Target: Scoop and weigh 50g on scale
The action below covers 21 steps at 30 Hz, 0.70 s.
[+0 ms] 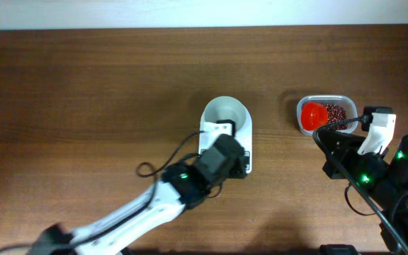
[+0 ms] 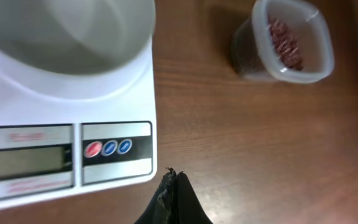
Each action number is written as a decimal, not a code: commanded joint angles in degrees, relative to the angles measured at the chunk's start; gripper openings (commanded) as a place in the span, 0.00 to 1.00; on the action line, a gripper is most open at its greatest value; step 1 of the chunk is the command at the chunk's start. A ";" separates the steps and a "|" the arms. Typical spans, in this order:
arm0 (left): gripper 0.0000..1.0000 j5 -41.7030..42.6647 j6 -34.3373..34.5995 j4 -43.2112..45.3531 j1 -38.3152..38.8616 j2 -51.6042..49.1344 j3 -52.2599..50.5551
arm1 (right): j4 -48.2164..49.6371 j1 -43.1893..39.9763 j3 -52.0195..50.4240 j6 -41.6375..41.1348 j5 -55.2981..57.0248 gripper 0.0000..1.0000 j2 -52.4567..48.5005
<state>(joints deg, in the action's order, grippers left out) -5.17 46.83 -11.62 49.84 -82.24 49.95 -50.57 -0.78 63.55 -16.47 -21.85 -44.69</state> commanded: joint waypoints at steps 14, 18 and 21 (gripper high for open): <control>0.00 -13.70 -1.55 -1.09 0.74 -8.85 0.44 | -0.24 -0.37 1.14 0.22 5.01 0.04 0.22; 0.00 -13.70 -1.51 -1.05 0.74 -9.29 0.44 | -0.24 -0.37 1.14 0.20 5.01 0.04 0.04; 0.00 -13.68 -1.51 -1.03 0.74 -9.84 0.44 | -0.24 -0.37 1.14 0.22 5.01 0.04 -0.31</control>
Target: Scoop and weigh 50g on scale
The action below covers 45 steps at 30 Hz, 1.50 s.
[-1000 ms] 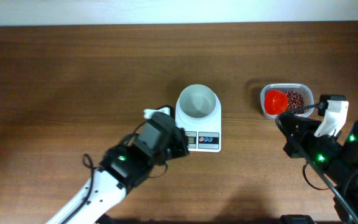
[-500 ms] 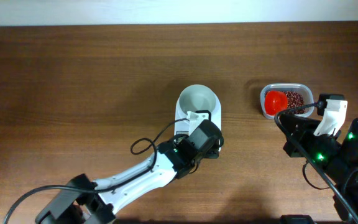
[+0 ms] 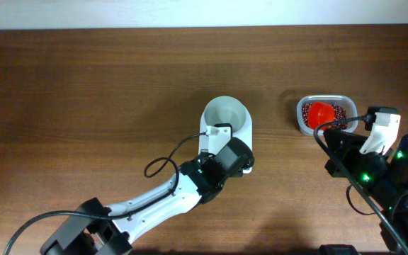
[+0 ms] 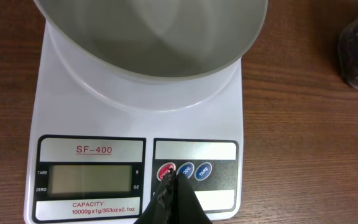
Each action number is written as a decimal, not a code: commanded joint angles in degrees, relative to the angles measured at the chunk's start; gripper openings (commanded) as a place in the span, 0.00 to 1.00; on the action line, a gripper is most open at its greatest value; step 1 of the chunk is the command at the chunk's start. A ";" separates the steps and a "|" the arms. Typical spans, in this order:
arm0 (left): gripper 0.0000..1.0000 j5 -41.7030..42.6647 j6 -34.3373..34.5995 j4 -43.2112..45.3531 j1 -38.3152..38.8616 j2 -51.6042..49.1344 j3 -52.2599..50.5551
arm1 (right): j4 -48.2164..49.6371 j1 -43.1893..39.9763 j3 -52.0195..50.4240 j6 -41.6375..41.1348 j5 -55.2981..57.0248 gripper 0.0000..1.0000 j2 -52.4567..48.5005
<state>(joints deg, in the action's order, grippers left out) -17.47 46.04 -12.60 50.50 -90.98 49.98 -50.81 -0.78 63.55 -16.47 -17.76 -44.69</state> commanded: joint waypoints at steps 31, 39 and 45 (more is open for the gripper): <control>0.00 3.08 8.57 3.61 0.09 -8.55 0.42 | 0.07 -0.37 1.14 0.24 0.92 0.04 -7.23; 0.00 0.87 8.55 3.58 0.09 -8.55 0.42 | 0.24 -0.37 1.14 0.24 0.92 0.04 -7.50; 0.00 0.11 8.55 3.61 0.09 -8.55 0.42 | 0.44 -0.37 1.14 0.24 0.92 0.04 -7.54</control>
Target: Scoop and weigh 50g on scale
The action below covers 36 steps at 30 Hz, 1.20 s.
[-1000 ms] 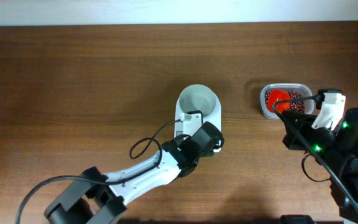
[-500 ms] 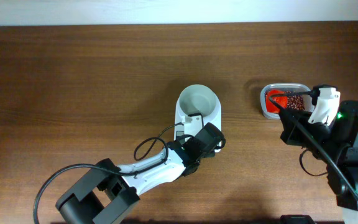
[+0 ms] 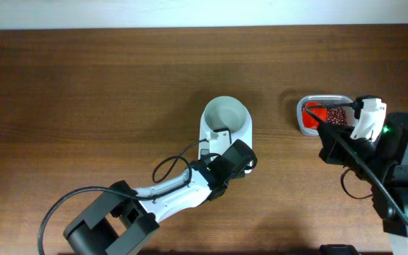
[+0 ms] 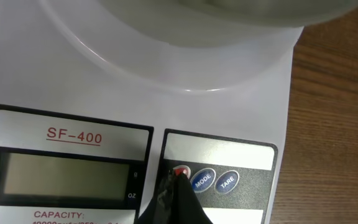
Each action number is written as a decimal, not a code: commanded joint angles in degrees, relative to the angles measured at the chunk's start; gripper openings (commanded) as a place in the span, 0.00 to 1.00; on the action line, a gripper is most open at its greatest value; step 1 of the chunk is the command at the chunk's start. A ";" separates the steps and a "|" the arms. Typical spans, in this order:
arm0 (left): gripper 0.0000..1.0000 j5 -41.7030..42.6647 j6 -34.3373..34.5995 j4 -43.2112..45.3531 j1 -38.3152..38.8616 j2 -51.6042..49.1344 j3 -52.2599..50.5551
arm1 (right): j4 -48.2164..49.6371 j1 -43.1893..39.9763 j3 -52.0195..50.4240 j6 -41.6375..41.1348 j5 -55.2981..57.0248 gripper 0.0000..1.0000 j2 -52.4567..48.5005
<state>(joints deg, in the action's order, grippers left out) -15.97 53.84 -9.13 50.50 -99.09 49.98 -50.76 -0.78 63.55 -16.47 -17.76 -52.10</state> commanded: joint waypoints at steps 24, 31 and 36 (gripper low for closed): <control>0.00 -0.57 0.74 1.51 0.09 -2.21 0.42 | 0.63 -0.37 1.14 0.22 0.92 0.04 -0.15; 0.00 -2.10 0.79 0.59 0.09 -2.40 0.42 | 0.61 -0.37 1.14 0.22 0.92 0.04 -0.13; 0.00 -1.84 0.79 3.41 0.09 -4.70 0.42 | 0.61 -0.37 1.14 0.20 0.90 0.04 -0.13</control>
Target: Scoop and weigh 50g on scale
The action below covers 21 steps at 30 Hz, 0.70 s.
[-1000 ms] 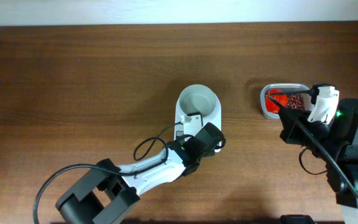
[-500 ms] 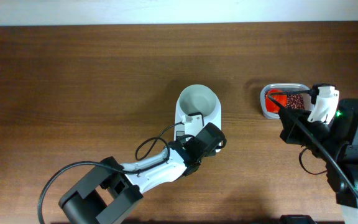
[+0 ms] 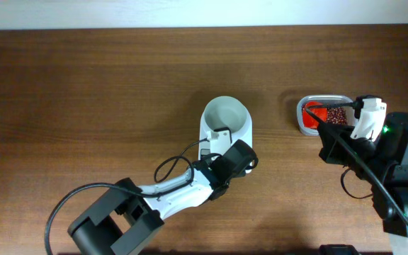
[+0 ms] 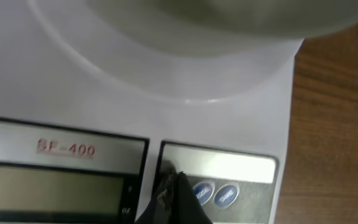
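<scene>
A white SF-400 scale (image 4: 135,118) carries an empty white bowl (image 3: 225,115). My left gripper (image 4: 174,180) is shut, and its black tip rests on the scale's button panel. It covers the spot left of the two blue buttons (image 4: 202,193). The scale's display (image 4: 55,190) is blank. In the overhead view the left gripper (image 3: 225,152) hides the front of the scale (image 3: 205,134). A clear container (image 3: 324,100) of dark red beans holds a red scoop (image 3: 314,111). My right gripper (image 3: 326,127) hangs over the container's near edge; how its jaws stand is not visible.
A black cable loops on the table beside the left arm (image 3: 167,168). The right arm's body (image 3: 395,159) fills the right edge of the overhead view. Brown wooden table (image 3: 83,85) lies all around.
My left gripper's tip has shifted slightly forward on the panel and now hides the red button it pointed at. The right arm, scoop and container have not moved.
My shut left gripper hung over bare wood right of the scale's panel, then over the panel near the red button. Then its tip touched that button, and my right arm had moved closer to the bean container. Now the tip covers the button; the display stays blank.
</scene>
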Each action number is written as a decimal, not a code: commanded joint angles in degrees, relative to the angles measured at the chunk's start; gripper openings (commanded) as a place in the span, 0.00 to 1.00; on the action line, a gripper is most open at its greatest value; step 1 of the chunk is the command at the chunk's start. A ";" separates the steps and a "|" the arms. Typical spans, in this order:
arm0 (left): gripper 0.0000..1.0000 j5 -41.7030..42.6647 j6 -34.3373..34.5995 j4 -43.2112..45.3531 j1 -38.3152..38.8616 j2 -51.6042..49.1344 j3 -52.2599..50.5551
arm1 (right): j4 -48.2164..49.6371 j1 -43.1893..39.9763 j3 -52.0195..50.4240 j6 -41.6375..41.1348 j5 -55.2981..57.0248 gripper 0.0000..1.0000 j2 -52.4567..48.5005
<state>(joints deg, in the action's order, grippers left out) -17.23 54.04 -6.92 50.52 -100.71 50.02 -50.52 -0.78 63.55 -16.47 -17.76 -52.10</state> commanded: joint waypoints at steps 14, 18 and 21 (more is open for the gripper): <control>0.00 5.88 0.57 -1.03 0.07 -0.94 0.39 | 0.11 -0.37 1.14 0.20 0.87 0.04 -0.13; 0.00 5.66 0.55 -4.90 0.07 3.78 0.39 | 0.20 -0.37 1.14 0.20 0.90 0.04 -0.15; 0.00 6.51 0.04 -8.35 0.07 8.87 0.39 | 0.42 -0.37 1.14 0.20 0.90 0.04 -0.15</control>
<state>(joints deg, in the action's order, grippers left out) -12.56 54.06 -13.23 50.52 -97.76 50.83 -50.54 -0.78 63.55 -16.49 -17.76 -52.10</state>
